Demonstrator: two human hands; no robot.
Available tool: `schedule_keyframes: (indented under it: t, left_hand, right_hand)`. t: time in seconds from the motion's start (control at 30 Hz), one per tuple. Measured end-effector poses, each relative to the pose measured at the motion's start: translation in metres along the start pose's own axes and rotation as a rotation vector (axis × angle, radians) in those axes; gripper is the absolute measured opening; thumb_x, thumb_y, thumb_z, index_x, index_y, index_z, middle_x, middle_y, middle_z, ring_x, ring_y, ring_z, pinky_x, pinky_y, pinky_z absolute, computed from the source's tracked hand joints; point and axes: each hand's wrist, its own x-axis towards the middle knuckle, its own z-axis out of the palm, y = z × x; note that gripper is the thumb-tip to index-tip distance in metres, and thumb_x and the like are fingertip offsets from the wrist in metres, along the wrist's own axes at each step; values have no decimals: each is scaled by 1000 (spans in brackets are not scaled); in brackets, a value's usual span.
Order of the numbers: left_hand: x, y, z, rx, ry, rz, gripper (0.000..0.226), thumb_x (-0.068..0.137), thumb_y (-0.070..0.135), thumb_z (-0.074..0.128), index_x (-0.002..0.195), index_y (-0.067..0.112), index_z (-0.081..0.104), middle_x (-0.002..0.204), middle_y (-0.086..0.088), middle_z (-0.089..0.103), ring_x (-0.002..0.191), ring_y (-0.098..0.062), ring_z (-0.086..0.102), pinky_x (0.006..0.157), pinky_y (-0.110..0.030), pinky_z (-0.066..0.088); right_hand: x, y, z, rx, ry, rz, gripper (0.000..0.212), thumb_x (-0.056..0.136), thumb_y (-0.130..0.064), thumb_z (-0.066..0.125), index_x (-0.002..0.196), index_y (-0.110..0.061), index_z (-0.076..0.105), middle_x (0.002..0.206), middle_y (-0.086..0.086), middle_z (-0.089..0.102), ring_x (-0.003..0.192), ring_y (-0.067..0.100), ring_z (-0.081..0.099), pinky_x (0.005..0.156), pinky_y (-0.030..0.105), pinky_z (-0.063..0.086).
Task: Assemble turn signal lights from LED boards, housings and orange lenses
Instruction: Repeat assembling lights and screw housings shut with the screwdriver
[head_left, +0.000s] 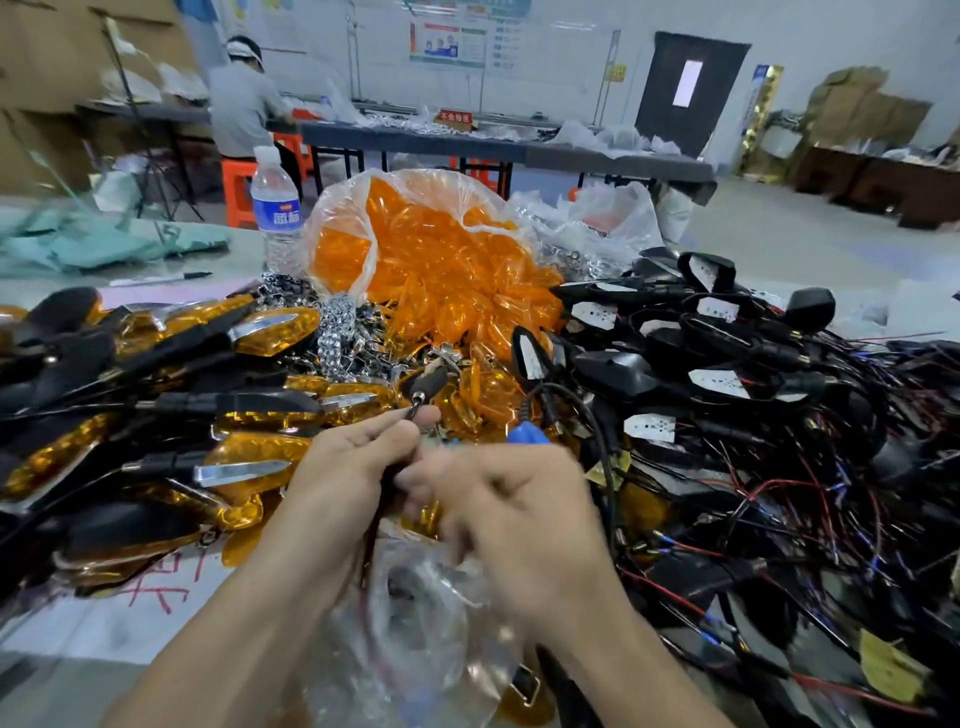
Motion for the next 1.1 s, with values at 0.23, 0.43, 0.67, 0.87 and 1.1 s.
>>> schedule_keyframes:
  t: [0.23, 0.43, 0.67, 0.87, 1.1]
  left_hand:
    - [-6, 0, -2, 152, -167, 119, 21, 77, 17, 64, 85, 8, 81, 57, -16, 58, 40, -20, 47, 38, -25, 39]
    - [-7, -3, -1, 369, -279, 147, 17, 67, 20, 69, 76, 10, 80, 61, -15, 67, 55, -27, 59, 47, -31, 47]
    - [-1, -4, -10, 391, -79, 171, 64, 86, 73, 62, 68, 13, 76, 62, -13, 69, 50, -25, 63, 47, -29, 49]
    - [8, -14, -9, 364, 245, 344, 29, 79, 66, 71, 98, 44, 65, 97, 14, 76, 79, -9, 76, 71, -49, 65]
    - [6, -13, -9, 438, 238, 337, 40, 60, 71, 72, 87, 42, 80, 114, 26, 72, 100, -10, 74, 85, -46, 63]
  right_hand:
    - [55, 18, -15, 417, 267, 529, 19, 104, -33, 58, 101, -24, 74, 83, 8, 80, 75, 23, 79, 62, 34, 63]
    - [74, 23, -14, 584, 122, 581, 16, 103, -7, 58, 117, -11, 65, 83, 14, 77, 76, 32, 76, 74, 47, 64]
    - [58, 34, -10, 701, 62, 508, 20, 103, -14, 59, 112, -15, 77, 95, 15, 77, 72, 21, 72, 62, 31, 57]
    - [41, 38, -10, 428, 70, 343, 28, 91, -14, 78, 110, -34, 77, 92, 5, 81, 80, 20, 77, 70, 29, 61]
    - [30, 38, -4, 207, 107, 230, 33, 84, -11, 84, 109, -32, 76, 88, -1, 81, 84, 17, 79, 79, 42, 65]
